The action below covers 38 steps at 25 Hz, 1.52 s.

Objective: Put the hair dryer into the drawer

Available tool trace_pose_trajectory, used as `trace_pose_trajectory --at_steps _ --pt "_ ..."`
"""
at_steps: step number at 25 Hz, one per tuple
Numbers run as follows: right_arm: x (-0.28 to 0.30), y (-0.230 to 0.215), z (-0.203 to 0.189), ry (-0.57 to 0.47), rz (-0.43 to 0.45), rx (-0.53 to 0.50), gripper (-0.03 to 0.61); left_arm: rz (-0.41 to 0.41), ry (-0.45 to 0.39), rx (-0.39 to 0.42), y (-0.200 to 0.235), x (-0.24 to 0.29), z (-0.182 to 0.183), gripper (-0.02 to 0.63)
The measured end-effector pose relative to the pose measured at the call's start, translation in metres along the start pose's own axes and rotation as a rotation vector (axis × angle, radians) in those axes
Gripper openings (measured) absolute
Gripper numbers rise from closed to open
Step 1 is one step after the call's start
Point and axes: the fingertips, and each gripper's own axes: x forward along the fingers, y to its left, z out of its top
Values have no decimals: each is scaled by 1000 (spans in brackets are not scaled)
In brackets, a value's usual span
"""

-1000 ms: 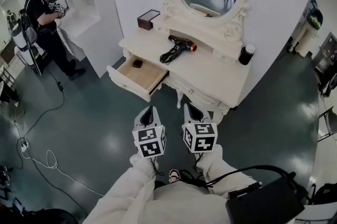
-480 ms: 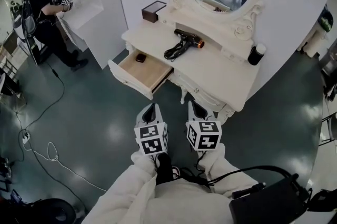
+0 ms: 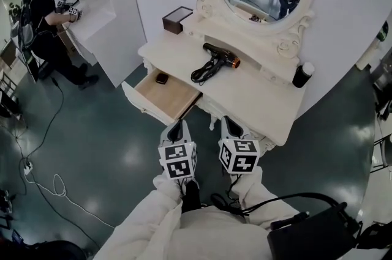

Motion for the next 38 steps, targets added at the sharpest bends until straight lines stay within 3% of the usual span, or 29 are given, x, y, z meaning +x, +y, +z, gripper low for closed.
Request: trace_pose_trajectory --at_steps 4,15,22,29,38 --pt "54 2 33 11 15 58 60 -8 23 -9 29 56 27 -2" --pt "84 -17 53 -12 -31 24 60 -62 14 7 22 100 39 -2" --pt "152 -22 85 6 -89 32 60 -108 34 3 58 175 75 -2" --pt "165 -54 77 43 -143 61 60 -157 69 6 43 203 66 -2" --pt "189 -79 90 58 -110 60 60 -129 99 -8 32 226 68 -2"
